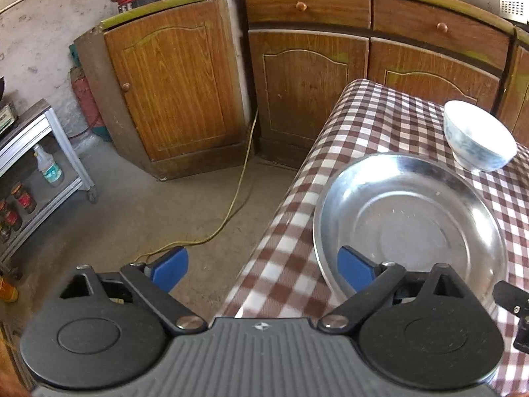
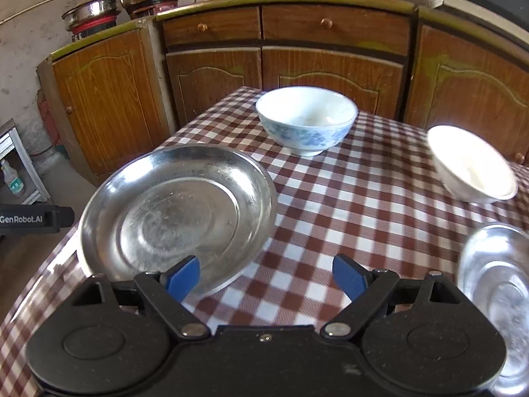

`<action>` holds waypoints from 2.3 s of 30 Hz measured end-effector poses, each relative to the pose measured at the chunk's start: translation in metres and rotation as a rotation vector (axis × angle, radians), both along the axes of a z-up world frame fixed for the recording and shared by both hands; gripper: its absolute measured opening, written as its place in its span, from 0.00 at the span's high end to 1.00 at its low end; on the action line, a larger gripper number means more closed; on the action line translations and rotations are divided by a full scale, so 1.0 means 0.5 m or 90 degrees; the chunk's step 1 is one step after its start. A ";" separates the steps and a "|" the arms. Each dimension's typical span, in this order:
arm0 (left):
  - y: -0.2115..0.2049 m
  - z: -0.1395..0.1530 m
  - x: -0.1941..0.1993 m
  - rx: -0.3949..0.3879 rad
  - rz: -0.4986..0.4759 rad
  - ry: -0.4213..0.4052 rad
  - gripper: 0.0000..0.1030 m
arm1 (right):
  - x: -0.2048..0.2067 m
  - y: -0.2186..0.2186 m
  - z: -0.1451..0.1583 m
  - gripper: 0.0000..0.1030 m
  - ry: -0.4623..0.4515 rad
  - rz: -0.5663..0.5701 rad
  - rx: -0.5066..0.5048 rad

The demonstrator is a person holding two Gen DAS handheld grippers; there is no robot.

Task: Organize plates and bowls

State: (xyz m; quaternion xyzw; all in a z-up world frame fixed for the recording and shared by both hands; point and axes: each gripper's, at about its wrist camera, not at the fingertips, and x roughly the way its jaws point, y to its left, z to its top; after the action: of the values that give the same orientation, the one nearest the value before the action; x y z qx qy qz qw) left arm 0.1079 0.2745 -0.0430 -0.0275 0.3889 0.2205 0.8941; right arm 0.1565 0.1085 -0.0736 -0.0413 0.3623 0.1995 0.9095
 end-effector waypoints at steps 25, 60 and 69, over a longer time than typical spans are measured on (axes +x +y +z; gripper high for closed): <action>-0.012 -0.035 0.060 -0.039 -0.115 -0.027 0.80 | 0.077 0.023 -0.048 0.73 -0.004 0.006 0.068; -0.307 0.041 -0.230 -0.070 -0.216 -0.086 0.80 | -0.306 -0.331 0.094 0.73 -0.130 -0.059 0.053; -0.387 0.007 -0.279 -0.088 -0.261 -0.067 0.80 | -0.375 -0.423 0.067 0.73 -0.112 -0.108 0.054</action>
State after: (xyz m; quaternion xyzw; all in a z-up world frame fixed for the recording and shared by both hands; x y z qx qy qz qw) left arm -0.0313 0.0813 -0.0394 -0.0208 0.3532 0.0050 0.9353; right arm -0.0308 -0.1031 -0.0398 0.0108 0.2742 0.1324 0.9525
